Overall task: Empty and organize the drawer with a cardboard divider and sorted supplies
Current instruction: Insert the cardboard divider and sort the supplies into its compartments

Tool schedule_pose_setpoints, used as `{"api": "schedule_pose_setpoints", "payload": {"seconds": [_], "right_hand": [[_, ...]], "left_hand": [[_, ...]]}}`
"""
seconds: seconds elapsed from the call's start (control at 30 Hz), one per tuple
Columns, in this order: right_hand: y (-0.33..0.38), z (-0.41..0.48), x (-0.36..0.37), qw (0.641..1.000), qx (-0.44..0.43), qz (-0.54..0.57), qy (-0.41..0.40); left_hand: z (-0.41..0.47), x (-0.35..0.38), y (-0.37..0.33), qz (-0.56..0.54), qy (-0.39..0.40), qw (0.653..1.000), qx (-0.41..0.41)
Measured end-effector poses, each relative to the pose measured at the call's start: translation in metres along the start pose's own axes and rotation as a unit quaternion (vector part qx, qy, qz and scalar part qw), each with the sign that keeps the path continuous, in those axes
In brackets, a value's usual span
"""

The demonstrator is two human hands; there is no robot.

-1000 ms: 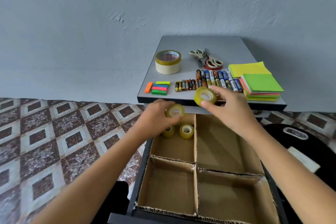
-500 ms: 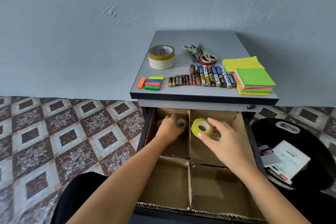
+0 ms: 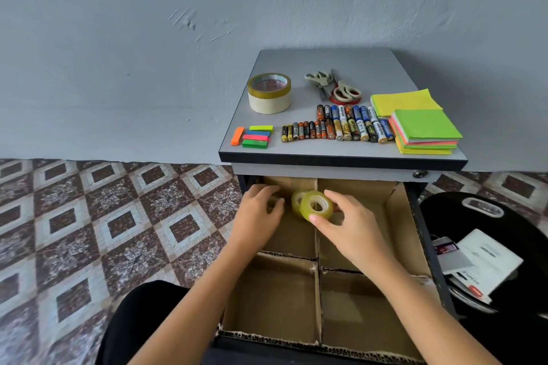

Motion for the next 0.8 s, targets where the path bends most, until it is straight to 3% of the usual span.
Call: {"api": "schedule_pose_setpoints", "payload": {"seconds": [0.1, 0.27, 0.57, 0.8], "right_hand": [[0.011, 0.013, 0.021, 0.999, -0.013, -0.011, 0.030], [0.023, 0.044, 0.067, 0.993, -0.047, -0.079, 0.078], [0.005, 0.081, 0.113, 0.970, -0.023, -0.201, 0.134], [0.004, 0.083, 0.118, 0.954, -0.036, -0.272, 0.123]], "left_hand": [[-0.025, -0.021, 0.024, 0.022, -0.053, 0.998, -0.033], [-0.048, -0.007, 0.058, -0.009, 0.035, 0.988, -0.152], [-0.051, -0.005, 0.059, -0.005, 0.034, 0.987, -0.159], [-0.051, -0.006, 0.058, -0.013, 0.022, 0.987, -0.161]]}}
Point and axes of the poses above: each hand's wrist, its own z-axis towards the middle knuckle, its own x-axis out of the palm, y = z × x, the point moved 6 cm from there along z, towards the middle knuckle, and after that the axes turned 3 degrees about -x, right-handed, at the moved point
